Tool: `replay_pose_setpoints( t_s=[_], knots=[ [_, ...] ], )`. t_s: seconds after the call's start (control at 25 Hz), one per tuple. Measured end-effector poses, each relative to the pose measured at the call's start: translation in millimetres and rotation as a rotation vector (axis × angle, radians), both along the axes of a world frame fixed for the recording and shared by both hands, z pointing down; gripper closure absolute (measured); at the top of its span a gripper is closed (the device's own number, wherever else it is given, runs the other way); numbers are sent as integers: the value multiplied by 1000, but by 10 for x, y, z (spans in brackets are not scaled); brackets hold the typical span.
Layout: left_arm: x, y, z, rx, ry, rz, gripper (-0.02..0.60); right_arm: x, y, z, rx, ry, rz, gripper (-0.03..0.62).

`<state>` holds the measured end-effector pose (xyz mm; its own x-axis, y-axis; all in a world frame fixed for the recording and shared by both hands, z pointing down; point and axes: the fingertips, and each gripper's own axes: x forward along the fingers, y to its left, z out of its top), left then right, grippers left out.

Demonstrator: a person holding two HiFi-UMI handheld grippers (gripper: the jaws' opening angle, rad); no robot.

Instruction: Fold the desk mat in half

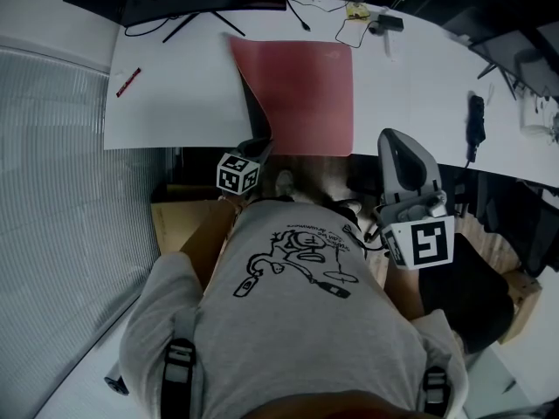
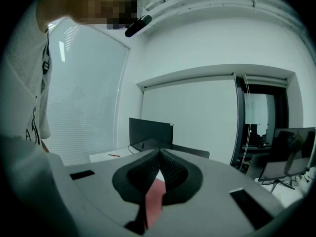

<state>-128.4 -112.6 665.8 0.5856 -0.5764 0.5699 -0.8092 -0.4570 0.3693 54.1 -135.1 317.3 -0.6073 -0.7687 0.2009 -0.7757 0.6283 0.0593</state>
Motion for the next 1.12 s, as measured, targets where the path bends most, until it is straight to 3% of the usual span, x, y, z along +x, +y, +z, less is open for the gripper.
replay_pose_setpoints(
  t_s=[1.12],
  knots=[
    [673, -28, -19, -7, -2, 56, 551, 592, -47, -18, 0, -15, 24, 588]
  ],
)
